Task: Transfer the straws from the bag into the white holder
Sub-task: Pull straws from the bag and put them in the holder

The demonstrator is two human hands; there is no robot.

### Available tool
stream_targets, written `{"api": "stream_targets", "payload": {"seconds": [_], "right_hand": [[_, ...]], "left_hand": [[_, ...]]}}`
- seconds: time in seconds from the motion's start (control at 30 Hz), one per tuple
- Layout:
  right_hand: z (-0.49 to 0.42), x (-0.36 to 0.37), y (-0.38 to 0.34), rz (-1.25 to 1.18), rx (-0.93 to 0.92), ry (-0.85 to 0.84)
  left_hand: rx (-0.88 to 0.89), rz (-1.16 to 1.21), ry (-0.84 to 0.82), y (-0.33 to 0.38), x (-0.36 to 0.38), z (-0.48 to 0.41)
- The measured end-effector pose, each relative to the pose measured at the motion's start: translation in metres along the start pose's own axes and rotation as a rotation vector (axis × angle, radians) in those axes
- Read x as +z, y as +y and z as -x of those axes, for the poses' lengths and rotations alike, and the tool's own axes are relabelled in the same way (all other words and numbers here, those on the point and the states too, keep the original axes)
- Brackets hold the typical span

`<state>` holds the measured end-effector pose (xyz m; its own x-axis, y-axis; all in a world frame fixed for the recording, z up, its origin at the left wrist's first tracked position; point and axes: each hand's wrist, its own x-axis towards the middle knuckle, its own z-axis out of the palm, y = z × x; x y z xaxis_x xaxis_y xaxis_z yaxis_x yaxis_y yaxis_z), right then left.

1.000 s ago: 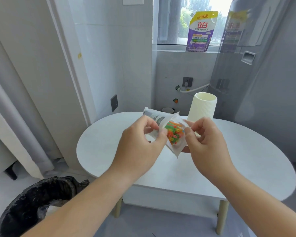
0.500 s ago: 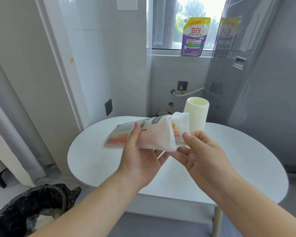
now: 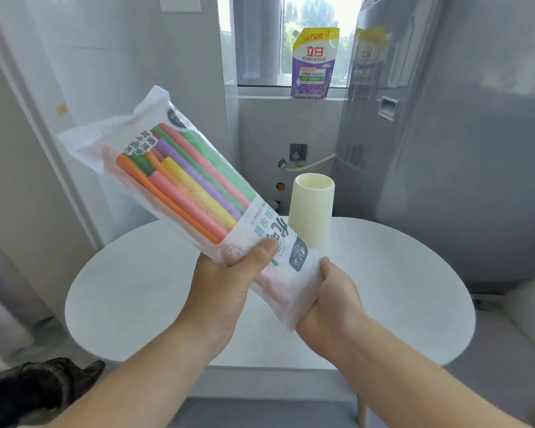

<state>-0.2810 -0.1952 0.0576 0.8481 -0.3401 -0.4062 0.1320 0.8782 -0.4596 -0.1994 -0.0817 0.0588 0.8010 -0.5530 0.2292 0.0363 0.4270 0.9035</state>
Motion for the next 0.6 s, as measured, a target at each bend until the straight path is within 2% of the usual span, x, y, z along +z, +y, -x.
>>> {"api": "stream_targets", "payload": {"seconds": [0.13, 0.23, 0.37, 0.5, 0.6], "right_hand": [[-0.009, -0.003, 0.0, 0.027, -0.045, 0.084], [-0.013, -0.007, -0.003, 0.056, -0.037, 0.058], [-0.017, -0.016, -0.009, 0.249, -0.1, 0.01], [-0.019, -0.021, -0.02, 0.665, -0.266, 0.074], [-0.018, -0.024, -0.028, 0.761, -0.36, 0.064]], "left_hand": [[-0.149, 0.135, -0.134, -0.001, -0.003, -0.006], [-0.243, 0.102, -0.191, -0.004, -0.012, -0.012], [-0.304, 0.071, -0.091, -0.006, -0.025, -0.016], [-0.311, 0.143, -0.004, -0.005, -0.035, -0.022], [-0.349, 0.214, 0.032, -0.008, -0.04, -0.023]]}}
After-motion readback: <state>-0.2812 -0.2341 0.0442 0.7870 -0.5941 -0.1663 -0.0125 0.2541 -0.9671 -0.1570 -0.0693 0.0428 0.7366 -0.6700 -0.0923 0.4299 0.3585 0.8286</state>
